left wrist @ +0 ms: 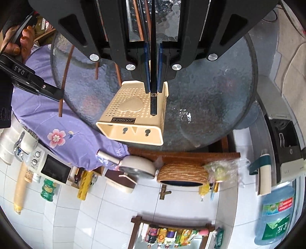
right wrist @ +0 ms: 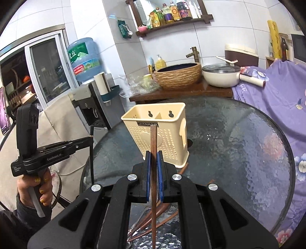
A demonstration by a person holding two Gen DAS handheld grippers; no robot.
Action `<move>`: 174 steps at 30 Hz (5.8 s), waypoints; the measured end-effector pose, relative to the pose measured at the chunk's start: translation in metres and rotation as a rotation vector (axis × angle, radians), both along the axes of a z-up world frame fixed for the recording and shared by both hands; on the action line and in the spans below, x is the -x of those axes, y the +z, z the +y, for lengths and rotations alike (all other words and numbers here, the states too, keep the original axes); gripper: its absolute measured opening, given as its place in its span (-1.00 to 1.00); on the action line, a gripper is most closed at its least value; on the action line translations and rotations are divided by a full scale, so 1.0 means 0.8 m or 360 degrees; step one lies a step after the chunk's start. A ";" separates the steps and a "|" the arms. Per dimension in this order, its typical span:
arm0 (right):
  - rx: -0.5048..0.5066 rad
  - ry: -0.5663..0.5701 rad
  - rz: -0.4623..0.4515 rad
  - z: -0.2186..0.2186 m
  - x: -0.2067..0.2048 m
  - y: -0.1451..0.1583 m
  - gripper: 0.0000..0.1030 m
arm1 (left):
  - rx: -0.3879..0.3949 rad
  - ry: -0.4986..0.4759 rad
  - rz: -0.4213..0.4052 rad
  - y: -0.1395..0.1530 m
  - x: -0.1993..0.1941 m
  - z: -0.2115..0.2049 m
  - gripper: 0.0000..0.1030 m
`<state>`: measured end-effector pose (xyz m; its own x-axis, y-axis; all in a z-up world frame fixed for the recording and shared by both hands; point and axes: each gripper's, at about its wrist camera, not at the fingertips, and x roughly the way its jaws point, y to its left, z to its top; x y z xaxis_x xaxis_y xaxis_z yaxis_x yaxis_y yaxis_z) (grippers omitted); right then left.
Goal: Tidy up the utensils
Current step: 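Lift both held chopsticks and carry them above the cream utensil holder, then lower both chopsticks into the holder and open both tools, then withdraw both open tools back down toward the remaining chopsticks, then close the left tool on a wooden chopstick while the right tool grasps another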
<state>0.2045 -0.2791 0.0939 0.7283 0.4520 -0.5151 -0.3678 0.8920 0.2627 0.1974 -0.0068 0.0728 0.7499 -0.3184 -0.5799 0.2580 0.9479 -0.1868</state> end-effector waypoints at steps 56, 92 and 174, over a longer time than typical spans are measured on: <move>0.0073 -0.0375 -0.0587 0.051 -0.123 0.129 -0.86 | 0.0192 0.0311 -0.0400 0.126 -0.124 -0.025 -0.86; -0.0016 -0.0449 -0.0378 0.016 -0.106 0.054 0.25 | 0.0093 0.0254 -0.0219 0.050 -0.118 -0.024 0.48; 0.0584 -0.0274 0.0556 0.011 -0.086 -0.176 -0.58 | -0.0390 0.0075 0.0377 -0.170 -0.077 -0.060 -0.10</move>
<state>0.2737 -0.2703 -0.0472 0.5326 0.0857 -0.8420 -0.1547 0.9880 0.0027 0.2592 -0.0549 -0.0630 0.5957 -0.1160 -0.7948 0.1893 0.9819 -0.0015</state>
